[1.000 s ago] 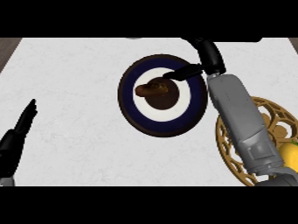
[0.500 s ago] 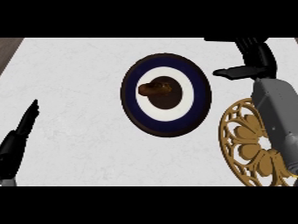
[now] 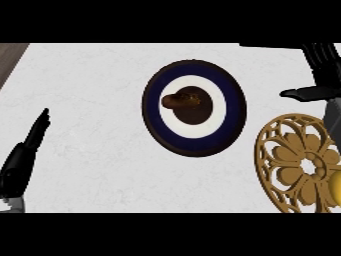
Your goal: Pick the sweet potato from the placemat and place it in the plate
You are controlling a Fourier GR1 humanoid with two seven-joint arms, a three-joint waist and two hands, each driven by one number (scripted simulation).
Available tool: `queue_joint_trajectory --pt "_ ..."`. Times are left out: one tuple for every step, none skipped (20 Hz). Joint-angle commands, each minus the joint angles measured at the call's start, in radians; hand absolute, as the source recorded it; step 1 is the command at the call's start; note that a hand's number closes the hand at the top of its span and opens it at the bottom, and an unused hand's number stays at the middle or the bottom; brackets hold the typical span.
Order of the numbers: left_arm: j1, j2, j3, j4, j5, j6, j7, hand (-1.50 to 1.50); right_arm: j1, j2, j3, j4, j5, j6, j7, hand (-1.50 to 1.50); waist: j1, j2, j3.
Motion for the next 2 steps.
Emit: queue_joint_trajectory --pt "-0.025 0.007 0.004 0.03 -0.01 0.004 -0.007 0.0 0.032 -0.048 -0.005 0.046 0.009 0.057 -0.082 -1.5 0.005 0.006 0.001" --pt "-0.036 -0.017 -0.03 -0.019 -0.018 0.004 0.035 0.0 0.023 -0.082 -0.011 0.051 0.007 0.06 -0.064 -1.5 0.011 0.007 0.002"
